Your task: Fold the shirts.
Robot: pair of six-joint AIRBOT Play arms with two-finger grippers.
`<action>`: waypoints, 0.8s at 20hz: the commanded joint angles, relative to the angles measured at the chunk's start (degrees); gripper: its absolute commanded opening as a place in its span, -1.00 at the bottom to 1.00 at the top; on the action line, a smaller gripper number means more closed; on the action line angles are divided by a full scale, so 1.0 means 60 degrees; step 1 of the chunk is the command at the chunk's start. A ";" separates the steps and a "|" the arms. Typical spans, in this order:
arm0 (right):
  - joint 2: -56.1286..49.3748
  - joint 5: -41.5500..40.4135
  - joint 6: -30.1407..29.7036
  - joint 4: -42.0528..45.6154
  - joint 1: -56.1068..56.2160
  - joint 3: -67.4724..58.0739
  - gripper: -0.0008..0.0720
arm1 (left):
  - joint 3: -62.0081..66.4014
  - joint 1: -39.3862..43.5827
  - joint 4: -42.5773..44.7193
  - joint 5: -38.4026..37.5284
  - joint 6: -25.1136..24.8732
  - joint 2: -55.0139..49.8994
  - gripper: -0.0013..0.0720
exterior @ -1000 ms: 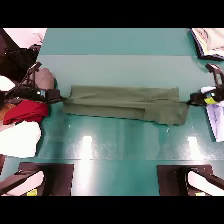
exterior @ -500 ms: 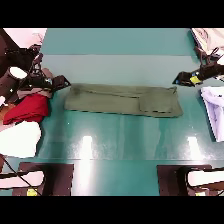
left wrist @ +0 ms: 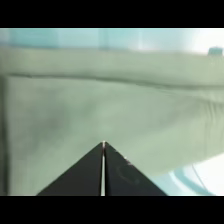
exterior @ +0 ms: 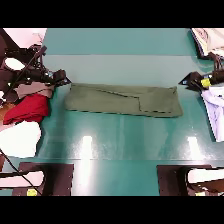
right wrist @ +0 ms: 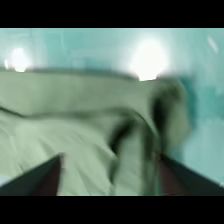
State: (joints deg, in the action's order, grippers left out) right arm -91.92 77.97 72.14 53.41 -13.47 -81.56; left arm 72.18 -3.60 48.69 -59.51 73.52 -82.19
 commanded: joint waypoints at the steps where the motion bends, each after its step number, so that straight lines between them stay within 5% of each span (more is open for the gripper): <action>1: -0.0044 0.0554 -0.0328 -0.0240 -0.0973 0.1115 0.94 | 0.0058 0.0645 -0.0040 -0.0390 -0.0087 -0.0011 -0.88; 13: -0.1450 0.0280 -0.2430 -0.1399 -0.0018 0.1632 0.86 | 0.0058 0.2153 0.0025 -0.0164 0.0026 -0.0011 -0.90; 16: -0.1450 0.0106 -0.2430 -0.1410 0.0164 0.1628 -0.11 | 0.0062 0.2153 0.0025 -0.0262 0.0255 -0.0022 -0.90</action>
State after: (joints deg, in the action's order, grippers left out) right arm -100.31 79.68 58.37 46.26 -13.67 -71.77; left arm 72.49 9.06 48.80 -60.47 73.69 -82.26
